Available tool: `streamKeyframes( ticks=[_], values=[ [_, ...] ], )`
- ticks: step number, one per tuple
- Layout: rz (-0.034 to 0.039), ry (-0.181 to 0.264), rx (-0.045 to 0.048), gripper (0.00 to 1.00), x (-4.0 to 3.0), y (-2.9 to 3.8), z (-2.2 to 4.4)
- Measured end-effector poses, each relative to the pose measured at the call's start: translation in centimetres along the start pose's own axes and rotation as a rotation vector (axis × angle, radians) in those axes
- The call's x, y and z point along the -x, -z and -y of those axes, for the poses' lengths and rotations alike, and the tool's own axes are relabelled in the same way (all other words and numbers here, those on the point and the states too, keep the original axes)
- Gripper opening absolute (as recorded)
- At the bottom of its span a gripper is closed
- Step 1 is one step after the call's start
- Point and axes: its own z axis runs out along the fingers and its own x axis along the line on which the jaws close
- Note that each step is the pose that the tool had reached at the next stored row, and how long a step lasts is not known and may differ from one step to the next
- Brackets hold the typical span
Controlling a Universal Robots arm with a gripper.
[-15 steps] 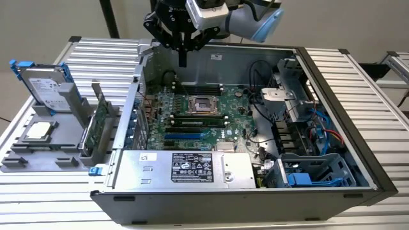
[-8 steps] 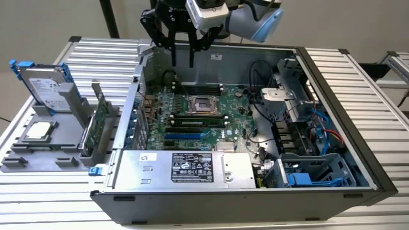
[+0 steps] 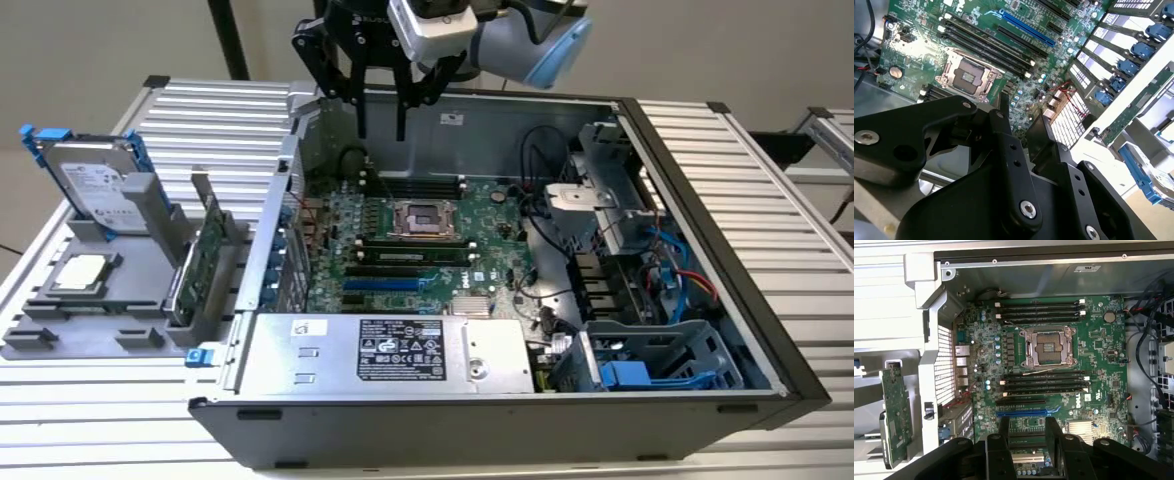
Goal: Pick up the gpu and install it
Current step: 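Reach for the gpu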
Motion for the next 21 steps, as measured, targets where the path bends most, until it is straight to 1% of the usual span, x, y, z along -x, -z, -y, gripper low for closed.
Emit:
streamKeyframes(
  ticks=[21],
  values=[
    [0.0, 0.0, -0.0002, 1.0, -0.11, -0.16, 0.01]
  ],
)
